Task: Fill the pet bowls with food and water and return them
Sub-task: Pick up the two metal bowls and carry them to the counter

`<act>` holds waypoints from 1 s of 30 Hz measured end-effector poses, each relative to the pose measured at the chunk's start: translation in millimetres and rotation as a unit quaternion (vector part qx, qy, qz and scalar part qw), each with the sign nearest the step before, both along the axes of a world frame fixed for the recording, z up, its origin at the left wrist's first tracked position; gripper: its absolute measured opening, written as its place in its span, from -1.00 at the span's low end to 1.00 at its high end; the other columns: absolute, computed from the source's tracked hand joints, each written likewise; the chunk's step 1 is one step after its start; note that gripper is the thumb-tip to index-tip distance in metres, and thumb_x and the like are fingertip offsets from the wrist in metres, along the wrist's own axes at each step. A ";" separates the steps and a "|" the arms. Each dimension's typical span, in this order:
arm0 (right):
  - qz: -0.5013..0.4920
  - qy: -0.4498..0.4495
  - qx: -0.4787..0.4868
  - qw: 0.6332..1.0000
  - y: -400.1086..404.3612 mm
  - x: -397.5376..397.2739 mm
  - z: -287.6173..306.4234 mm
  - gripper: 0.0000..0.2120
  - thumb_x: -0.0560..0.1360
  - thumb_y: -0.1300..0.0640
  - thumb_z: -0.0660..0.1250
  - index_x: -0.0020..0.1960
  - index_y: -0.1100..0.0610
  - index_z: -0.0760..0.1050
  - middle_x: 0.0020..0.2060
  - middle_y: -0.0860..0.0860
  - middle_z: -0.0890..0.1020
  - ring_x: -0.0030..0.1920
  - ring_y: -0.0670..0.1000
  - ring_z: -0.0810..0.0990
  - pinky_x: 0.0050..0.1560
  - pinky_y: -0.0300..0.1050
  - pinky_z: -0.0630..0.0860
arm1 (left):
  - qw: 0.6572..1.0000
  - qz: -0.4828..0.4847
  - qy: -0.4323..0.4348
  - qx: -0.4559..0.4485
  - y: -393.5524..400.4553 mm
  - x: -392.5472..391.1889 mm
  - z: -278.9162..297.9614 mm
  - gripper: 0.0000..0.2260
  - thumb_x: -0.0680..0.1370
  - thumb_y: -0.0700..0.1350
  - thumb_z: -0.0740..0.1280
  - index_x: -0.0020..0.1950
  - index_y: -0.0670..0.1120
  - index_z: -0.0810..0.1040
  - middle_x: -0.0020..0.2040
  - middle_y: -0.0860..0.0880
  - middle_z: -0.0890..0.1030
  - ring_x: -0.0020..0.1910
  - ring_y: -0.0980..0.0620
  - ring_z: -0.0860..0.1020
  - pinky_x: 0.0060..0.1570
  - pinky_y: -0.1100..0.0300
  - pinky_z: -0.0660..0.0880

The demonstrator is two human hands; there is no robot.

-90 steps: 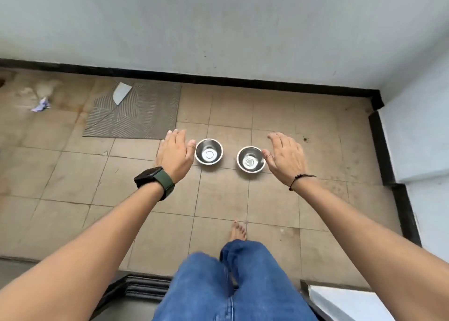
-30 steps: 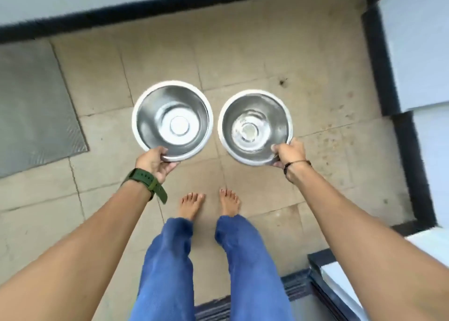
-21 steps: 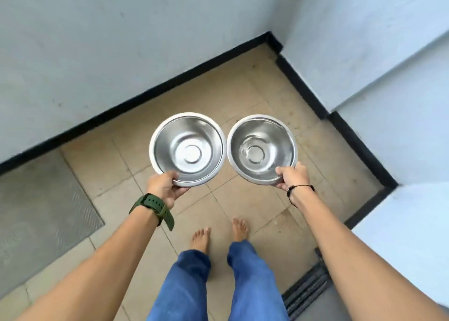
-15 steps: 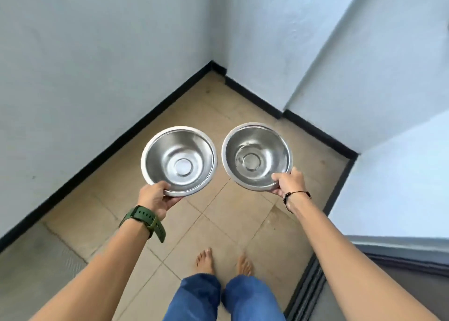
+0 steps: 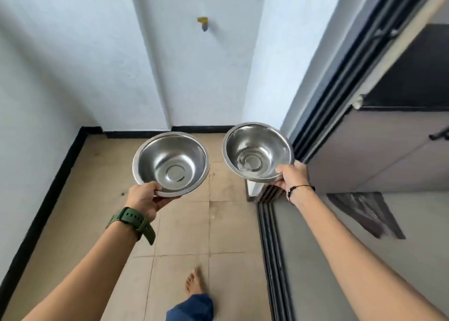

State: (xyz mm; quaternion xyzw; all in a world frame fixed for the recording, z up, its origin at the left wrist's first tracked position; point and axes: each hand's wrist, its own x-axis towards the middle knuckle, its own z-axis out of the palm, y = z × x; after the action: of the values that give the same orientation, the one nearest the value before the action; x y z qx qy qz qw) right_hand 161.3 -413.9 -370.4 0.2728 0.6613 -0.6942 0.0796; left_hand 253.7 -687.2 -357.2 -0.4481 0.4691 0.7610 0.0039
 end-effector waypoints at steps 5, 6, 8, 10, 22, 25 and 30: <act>-0.092 0.020 -0.020 0.995 102.1 40.9 26.0 -0.81 0.39 0.51 0.12 -0.12 0.29 0.41 -0.38 0.18 0.50 -0.61 0.01 0.54 -0.55 -0.05 0.58 | 0.994 -0.108 0.009 0.003 85.2 -7.4 19.5 -0.59 0.52 -0.44 0.09 0.38 -0.30 0.24 -0.13 -0.26 0.48 -0.20 -0.23 0.55 -0.36 -0.01 0.62; -0.110 0.023 -0.020 0.993 118.1 46.5 29.0 -0.81 0.39 0.51 0.12 -0.16 0.28 0.40 -0.41 0.16 0.48 -0.64 -0.02 0.52 -0.56 -0.05 0.57 | 0.992 -0.124 0.014 0.002 98.8 -9.5 21.6 -0.60 0.52 -0.44 0.10 0.36 -0.29 0.25 -0.13 -0.26 0.49 -0.20 -0.24 0.55 -0.44 0.02 0.60; -0.151 0.035 -0.028 0.988 156.3 60.7 34.7 -0.82 0.40 0.51 0.11 -0.13 0.32 0.41 -0.39 0.15 0.47 -0.66 -0.04 0.50 -0.60 -0.09 0.54 | 0.985 -0.168 0.020 -0.007 134.2 -17.0 26.1 -0.65 0.51 -0.45 0.09 0.28 -0.24 0.30 -0.13 -0.24 0.49 -0.21 -0.25 0.55 -0.47 0.03 0.59; -0.189 0.039 -0.027 0.981 192.9 74.8 39.6 -0.76 0.41 0.51 0.10 0.03 0.36 0.40 -0.33 0.16 0.48 -0.66 -0.03 0.52 -0.62 -0.13 0.52 | 0.976 -0.216 0.027 -0.014 170.5 -24.5 29.9 -0.77 0.51 -0.46 0.08 0.09 -0.25 0.35 -0.16 -0.23 0.49 -0.23 -0.25 0.54 -0.48 0.06 0.58; -0.378 0.035 0.041 0.924 367.9 131.1 69.5 -0.78 0.41 0.50 0.14 0.00 0.34 0.43 -0.36 0.19 0.51 -0.63 -0.03 0.54 -0.58 -0.14 0.54 | 0.903 -0.427 0.054 -0.013 378.6 -90.6 35.2 -0.89 0.51 -0.43 0.12 -0.16 -0.28 0.37 -0.32 -0.15 0.42 -0.62 0.02 0.55 -0.56 0.25 0.50; -0.425 0.035 0.036 0.904 401.5 141.5 71.9 -0.78 0.41 0.51 0.13 -0.02 0.34 0.43 -0.37 0.17 0.50 -0.64 -0.04 0.53 -0.59 -0.15 0.53 | 0.884 -0.462 0.075 0.012 433.1 -115.6 42.4 -0.87 0.49 -0.46 0.11 -0.10 -0.33 0.42 -0.26 -0.22 0.48 -0.42 -0.11 0.59 -0.60 0.21 0.53; -0.473 0.023 0.020 0.881 460.0 151.7 69.6 -0.79 0.43 0.50 0.15 0.01 0.32 0.43 -0.35 0.17 0.52 -0.64 -0.03 0.53 -0.58 -0.12 0.56 | 0.864 -0.497 0.081 0.014 521.9 -143.3 43.6 -0.77 0.48 -0.46 0.10 0.12 -0.33 0.34 -0.14 -0.27 0.49 -0.37 -0.23 0.59 -0.61 0.21 0.52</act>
State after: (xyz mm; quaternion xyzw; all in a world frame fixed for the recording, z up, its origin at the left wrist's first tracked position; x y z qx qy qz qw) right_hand 313.0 46.0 -300.8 0.5383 0.4691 -0.6421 -0.2791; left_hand 110.4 -165.3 -313.6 -0.0921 0.6176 0.6985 0.3495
